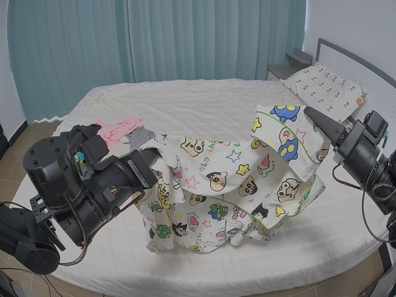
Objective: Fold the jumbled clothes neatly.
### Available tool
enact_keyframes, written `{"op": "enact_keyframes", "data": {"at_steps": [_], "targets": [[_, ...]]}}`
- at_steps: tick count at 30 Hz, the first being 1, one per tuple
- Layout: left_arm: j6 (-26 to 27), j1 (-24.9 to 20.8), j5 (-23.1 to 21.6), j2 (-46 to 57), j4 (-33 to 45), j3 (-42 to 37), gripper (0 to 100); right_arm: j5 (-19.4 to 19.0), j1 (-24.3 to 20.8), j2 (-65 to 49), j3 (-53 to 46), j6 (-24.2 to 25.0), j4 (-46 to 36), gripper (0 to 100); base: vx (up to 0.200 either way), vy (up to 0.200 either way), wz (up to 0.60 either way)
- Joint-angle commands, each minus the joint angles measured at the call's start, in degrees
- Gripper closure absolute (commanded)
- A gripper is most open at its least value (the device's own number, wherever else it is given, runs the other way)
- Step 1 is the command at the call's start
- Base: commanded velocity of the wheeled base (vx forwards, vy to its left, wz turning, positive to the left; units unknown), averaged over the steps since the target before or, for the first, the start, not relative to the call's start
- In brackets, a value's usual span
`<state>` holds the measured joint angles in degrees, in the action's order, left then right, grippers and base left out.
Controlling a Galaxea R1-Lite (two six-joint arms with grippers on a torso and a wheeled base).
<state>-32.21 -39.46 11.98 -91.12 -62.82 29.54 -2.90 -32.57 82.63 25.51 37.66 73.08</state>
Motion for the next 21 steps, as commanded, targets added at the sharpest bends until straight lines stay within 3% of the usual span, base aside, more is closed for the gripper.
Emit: {"op": "enact_keyframes", "data": {"at_steps": [1,21], "targets": [[-0.1,0.0,0.0,-0.2,0.0,0.2,100,0.1,0.1,0.1,-0.7,0.0,0.2,100,0.000,-0.200,0.00],[-0.5,-1.0,0.1,-0.5,0.0,0.3,100,0.2,1.4,0.1,-1.3,0.7,0.4,100,0.000,-0.200,0.00]]}}
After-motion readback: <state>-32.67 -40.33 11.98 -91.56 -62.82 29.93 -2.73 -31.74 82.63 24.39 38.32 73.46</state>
